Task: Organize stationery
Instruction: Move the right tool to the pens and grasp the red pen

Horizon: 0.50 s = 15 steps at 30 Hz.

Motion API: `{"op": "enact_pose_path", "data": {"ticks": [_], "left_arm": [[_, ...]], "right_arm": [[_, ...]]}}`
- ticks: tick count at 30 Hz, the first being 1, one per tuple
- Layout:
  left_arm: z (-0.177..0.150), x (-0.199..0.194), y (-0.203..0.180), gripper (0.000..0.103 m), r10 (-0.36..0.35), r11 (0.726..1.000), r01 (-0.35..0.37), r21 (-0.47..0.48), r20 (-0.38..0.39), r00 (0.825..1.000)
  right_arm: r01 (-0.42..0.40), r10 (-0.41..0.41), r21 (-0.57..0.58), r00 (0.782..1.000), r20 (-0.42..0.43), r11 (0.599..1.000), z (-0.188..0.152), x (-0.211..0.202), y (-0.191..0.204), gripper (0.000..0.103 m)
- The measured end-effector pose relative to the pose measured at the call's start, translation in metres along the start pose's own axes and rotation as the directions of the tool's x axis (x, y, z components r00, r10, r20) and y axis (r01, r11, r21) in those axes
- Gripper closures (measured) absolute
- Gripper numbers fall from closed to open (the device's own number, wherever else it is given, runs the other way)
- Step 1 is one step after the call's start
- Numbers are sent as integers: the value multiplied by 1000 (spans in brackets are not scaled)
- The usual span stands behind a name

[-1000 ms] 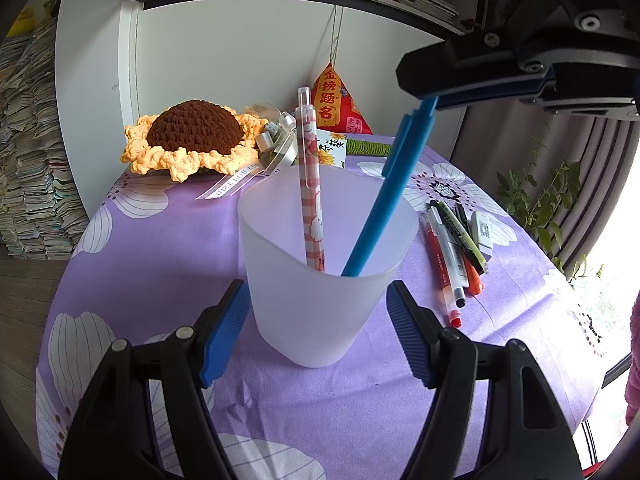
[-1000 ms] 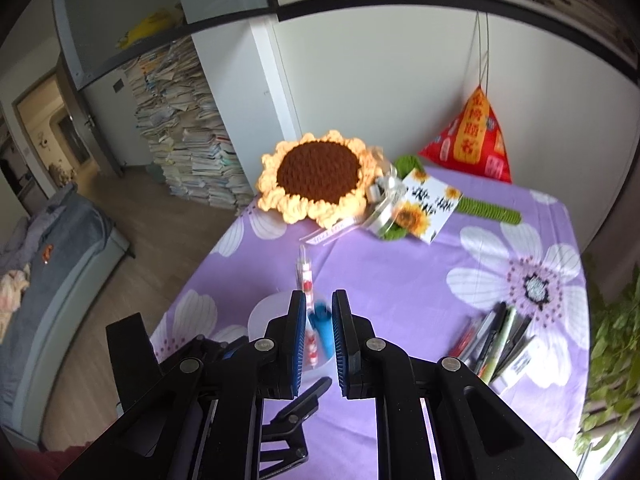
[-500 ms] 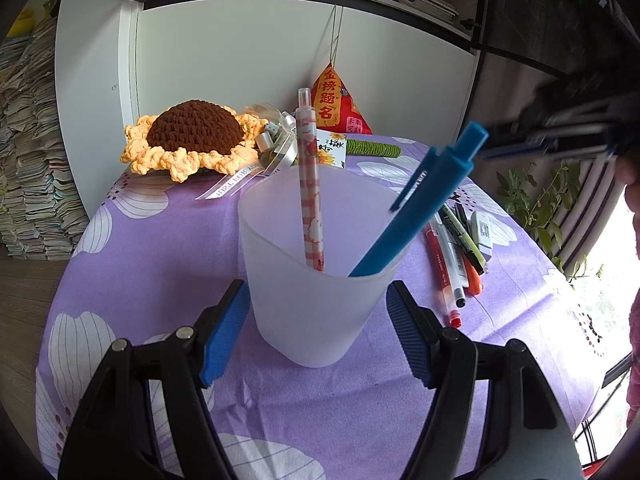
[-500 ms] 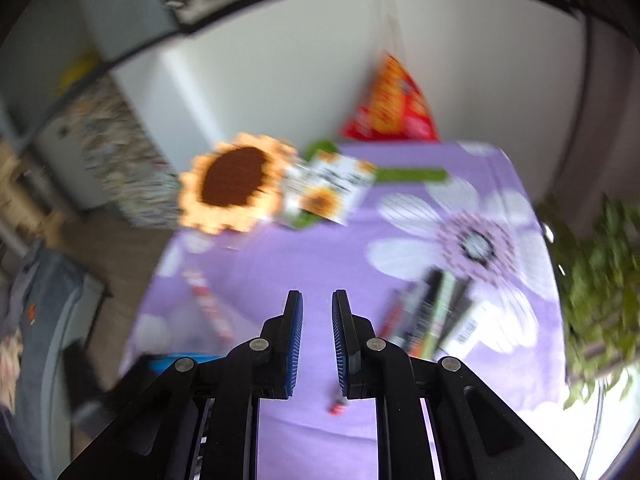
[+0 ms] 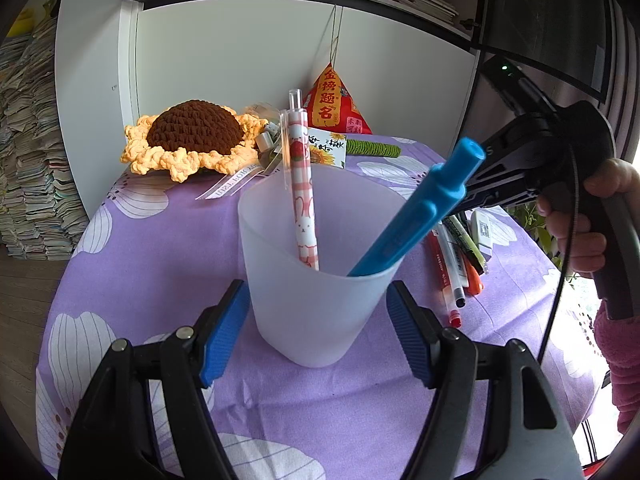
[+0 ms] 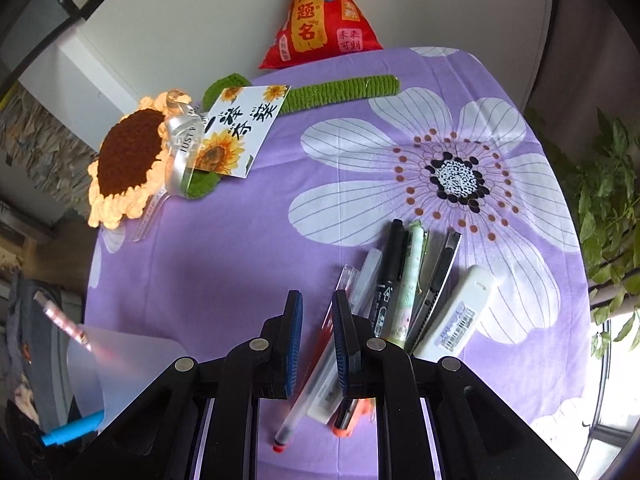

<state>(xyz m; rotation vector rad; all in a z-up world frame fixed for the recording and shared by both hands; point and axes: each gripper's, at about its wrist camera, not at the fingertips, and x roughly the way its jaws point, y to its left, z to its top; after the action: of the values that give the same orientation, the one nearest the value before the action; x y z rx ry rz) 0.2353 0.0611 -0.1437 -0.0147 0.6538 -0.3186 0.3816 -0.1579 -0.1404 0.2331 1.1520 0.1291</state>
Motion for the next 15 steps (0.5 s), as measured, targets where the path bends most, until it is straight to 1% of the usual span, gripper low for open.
{"op": "enact_pose_path", "data": {"ticks": [7,10,12,14,15], "left_arm": [[0,0,0,33,0,1000,0,0,0,1000],[0,0,0,33,0,1000,0,0,0,1000],[0,0,0,33,0,1000,0,0,0,1000],[0,0,0,33,0,1000,0,0,0,1000],[0,0,0,33,0,1000,0,1,0,1000]], "right_arm": [[54,-54,12,998,-27,998,14,19,-2,89],[93,-93,8,996,-14,996,16,20,-2,89],[119,-118,12,993,-25,993,16,20,-3,89],[126,-125,13,991,-47,992,16,22,-3,89],[130,-130,11,991,-45,991,17,23,-2,89]]}}
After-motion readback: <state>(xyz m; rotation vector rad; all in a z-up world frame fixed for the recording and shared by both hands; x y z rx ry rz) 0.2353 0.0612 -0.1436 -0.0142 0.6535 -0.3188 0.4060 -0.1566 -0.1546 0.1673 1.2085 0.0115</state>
